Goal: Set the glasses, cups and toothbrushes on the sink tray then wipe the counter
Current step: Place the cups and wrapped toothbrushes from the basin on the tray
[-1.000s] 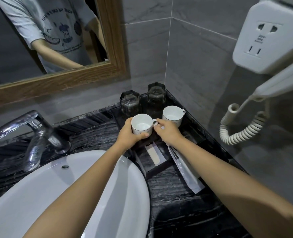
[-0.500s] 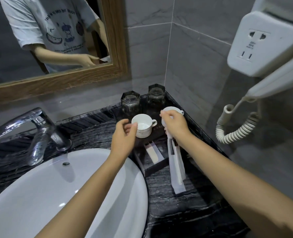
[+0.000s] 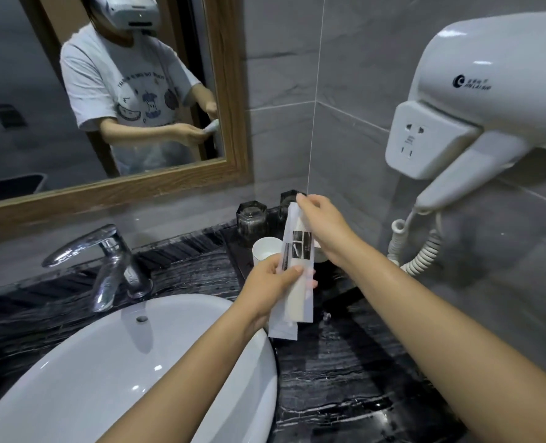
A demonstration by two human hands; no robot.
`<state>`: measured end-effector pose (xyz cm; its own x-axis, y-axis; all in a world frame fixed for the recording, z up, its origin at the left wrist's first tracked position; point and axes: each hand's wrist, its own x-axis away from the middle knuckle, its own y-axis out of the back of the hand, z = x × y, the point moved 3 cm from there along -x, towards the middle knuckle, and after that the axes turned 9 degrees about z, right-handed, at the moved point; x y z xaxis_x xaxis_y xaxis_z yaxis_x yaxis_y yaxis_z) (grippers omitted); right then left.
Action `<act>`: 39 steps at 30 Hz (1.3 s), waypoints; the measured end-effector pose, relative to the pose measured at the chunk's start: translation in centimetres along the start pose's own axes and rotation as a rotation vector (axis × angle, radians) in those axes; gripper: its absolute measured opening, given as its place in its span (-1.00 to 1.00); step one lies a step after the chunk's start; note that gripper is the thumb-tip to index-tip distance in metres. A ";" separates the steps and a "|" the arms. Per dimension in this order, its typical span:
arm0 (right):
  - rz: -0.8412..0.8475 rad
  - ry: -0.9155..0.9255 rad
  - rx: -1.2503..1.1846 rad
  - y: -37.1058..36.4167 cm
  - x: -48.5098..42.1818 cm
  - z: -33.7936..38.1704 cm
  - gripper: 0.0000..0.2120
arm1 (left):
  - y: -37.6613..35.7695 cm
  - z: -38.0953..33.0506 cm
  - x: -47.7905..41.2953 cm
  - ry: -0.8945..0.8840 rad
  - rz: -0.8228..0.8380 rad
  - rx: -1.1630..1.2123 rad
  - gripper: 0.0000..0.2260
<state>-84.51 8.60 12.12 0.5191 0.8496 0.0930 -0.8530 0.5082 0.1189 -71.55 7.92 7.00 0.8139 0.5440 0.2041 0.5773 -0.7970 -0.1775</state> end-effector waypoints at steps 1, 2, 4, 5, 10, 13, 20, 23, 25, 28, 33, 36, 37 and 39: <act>0.017 0.009 0.016 0.2 0.4 -0.3 -0.62 | 0.2 -0.1 0.2 -0.012 -0.003 0.019 -0.84; 0.056 0.021 0.043 0.4 0.9 -0.8 -0.65 | 0.4 -0.2 0.3 -0.024 -0.010 0.037 -0.84; 0.154 0.017 0.084 0.6 2.1 -2.3 -0.81 | 0.9 -0.1 0.6 -0.048 -0.022 0.058 -0.82; 0.184 0.026 0.106 0.6 2.7 -3.1 -0.91 | 1.0 0.0 0.8 -0.055 -0.029 0.058 -0.82; 0.127 0.118 0.120 1.1 3.9 -5.0 -0.83 | 1.0 1.4 1.4 -0.029 -0.085 0.069 -0.83; 0.129 0.073 0.108 1.4 4.2 -6.1 -0.87 | 1.0 2.5 1.5 0.007 -0.111 0.116 -0.81; 0.177 0.020 1.029 4.7 3.6 -13.5 -0.71 | 2.9 4.8 1.6 0.068 -0.261 0.148 -0.83; 0.302 0.029 1.296 5.0 3.5 -16.0 -0.65 | 4.2 5.3 1.7 0.064 -0.297 0.152 -0.84; 0.298 0.091 1.338 4.9 3.3 -16.4 -0.64 | 4.7 5.6 1.9 0.061 -0.316 0.149 -0.87; 0.263 0.124 1.309 4.8 2.8 -16.6 -0.67 | 5.5 6.4 2.1 0.060 -0.334 0.146 -0.89; 0.249 0.168 1.282 4.6 2.7 -17.0 -0.77 | 5.8 7.7 2.3 0.069 -0.354 0.133 -0.89; 0.217 0.187 1.229 4.9 3.1 -17.2 -0.80 | 5.0 8.2 2.3 0.078 -0.355 0.147 -0.91; 0.208 0.187 1.215 5.0 3.2 -17.2 -0.81 | 4.7 8.4 2.2 0.080 -0.349 0.150 -0.91; 0.197 0.193 1.205 5.1 3.5 -17.2 -0.83 | 4.2 8.7 1.9 0.086 -0.334 0.154 -0.90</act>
<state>-88.01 16.60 -3.93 0.2834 0.9559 0.0773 -0.2687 0.0018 0.9632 -66.98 7.90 -1.68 0.5741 0.7381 0.3545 0.8186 -0.5267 -0.2291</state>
